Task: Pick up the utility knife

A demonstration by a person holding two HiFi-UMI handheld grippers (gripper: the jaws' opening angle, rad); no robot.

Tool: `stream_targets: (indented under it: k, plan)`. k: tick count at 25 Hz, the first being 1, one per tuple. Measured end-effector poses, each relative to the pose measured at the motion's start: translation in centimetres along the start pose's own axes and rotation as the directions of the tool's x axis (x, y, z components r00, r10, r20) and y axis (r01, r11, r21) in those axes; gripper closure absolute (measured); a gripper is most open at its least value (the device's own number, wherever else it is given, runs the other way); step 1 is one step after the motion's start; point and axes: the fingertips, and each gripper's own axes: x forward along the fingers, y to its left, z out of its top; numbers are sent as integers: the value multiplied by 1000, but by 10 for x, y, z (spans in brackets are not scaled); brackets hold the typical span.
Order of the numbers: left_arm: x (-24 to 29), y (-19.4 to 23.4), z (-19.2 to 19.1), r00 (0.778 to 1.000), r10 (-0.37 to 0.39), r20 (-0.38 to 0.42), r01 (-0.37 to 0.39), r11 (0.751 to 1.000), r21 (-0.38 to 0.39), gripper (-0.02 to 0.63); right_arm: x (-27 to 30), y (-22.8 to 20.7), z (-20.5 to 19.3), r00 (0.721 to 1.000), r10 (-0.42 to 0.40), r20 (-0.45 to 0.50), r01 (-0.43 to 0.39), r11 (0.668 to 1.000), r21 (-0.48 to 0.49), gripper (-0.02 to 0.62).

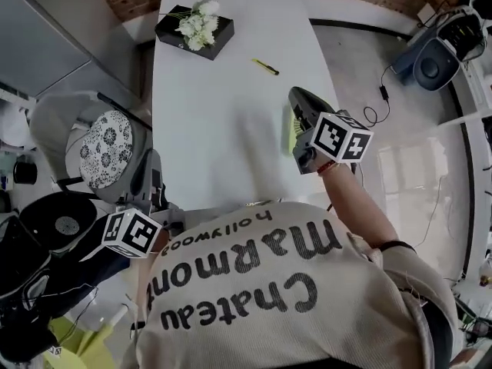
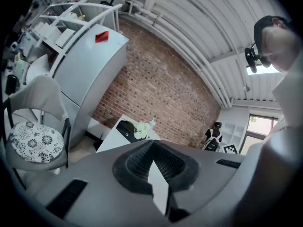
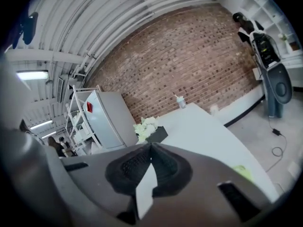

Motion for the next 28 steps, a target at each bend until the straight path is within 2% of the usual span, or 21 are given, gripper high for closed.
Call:
stream_targets:
  k: [2, 5, 11, 14, 20, 28]
  plan:
    - [0, 7, -9, 999, 51, -13, -51, 998, -21, 604, 19, -16, -5, 997, 11, -73, -13, 1000, -26, 592]
    - [2, 15, -21, 993, 106, -46, -106, 994, -8, 605, 46, -42, -12, 984, 13, -180, -23, 998, -54, 592]
    - [11, 28, -23, 986, 161, -34, -163, 985, -57, 604, 98, -99, -25, 942, -76, -328, 28, 989, -148, 592]
    - [16, 29, -28, 983, 178, -51, -181, 982, -51, 604, 115, -116, -27, 927, -100, -362, 45, 987, -156, 592]
    - [23, 24, -36, 977, 196, -90, -200, 979, -48, 604, 143, -119, -26, 911, -58, -408, 5, 991, -131, 589]
    - [10, 34, -41, 961, 255, -107, -262, 963, -63, 605, 174, -113, -39, 881, -36, -471, -63, 979, -193, 506]
